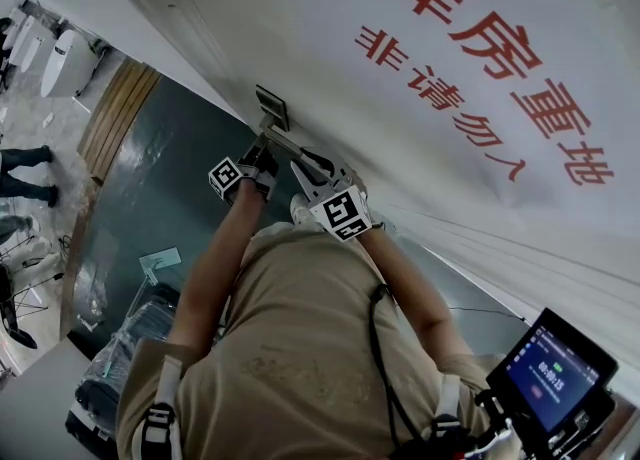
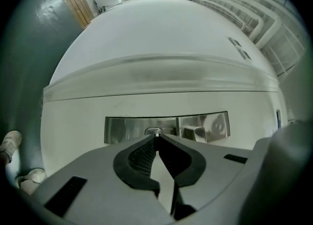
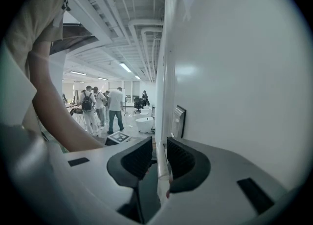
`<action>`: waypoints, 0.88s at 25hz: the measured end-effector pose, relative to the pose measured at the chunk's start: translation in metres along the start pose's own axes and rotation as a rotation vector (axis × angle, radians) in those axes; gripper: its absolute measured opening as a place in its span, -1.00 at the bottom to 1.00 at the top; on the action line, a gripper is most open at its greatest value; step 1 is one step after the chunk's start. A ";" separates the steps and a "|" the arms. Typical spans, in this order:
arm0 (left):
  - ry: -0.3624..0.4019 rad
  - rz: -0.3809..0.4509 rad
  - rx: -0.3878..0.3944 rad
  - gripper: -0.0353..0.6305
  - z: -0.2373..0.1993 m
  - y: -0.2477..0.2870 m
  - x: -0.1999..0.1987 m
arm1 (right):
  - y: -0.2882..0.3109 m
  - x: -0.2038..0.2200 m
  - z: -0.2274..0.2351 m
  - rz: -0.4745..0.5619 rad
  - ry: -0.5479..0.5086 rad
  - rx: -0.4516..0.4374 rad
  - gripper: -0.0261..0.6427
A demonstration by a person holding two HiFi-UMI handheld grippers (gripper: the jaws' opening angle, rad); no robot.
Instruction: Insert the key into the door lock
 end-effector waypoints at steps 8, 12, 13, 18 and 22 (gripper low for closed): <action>-0.004 0.022 0.001 -0.80 -0.004 0.000 0.001 | 0.000 0.000 0.004 0.002 0.003 0.004 -0.67; -0.013 0.018 0.004 -0.80 0.001 0.002 0.001 | 0.001 0.000 0.007 0.001 0.007 0.006 -0.67; -0.006 0.017 0.007 -0.80 0.002 0.003 0.000 | 0.001 0.000 0.007 0.002 0.009 0.005 -0.67; -0.003 0.017 0.005 -0.80 -0.004 0.002 0.001 | 0.002 0.002 -0.001 -0.005 0.010 -0.010 -0.67; -0.030 0.042 0.023 -0.80 0.001 0.003 0.001 | 0.003 0.004 -0.002 -0.013 0.006 -0.012 -0.67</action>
Point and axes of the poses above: the fingertips, and each gripper's own axes: y forward along the fingers, z to its right, x out of its underside, the point moved 2 cm from there along -y, backward along the fingers, and after that the axes turned 15 degrees about y, right-handed, at the moved point
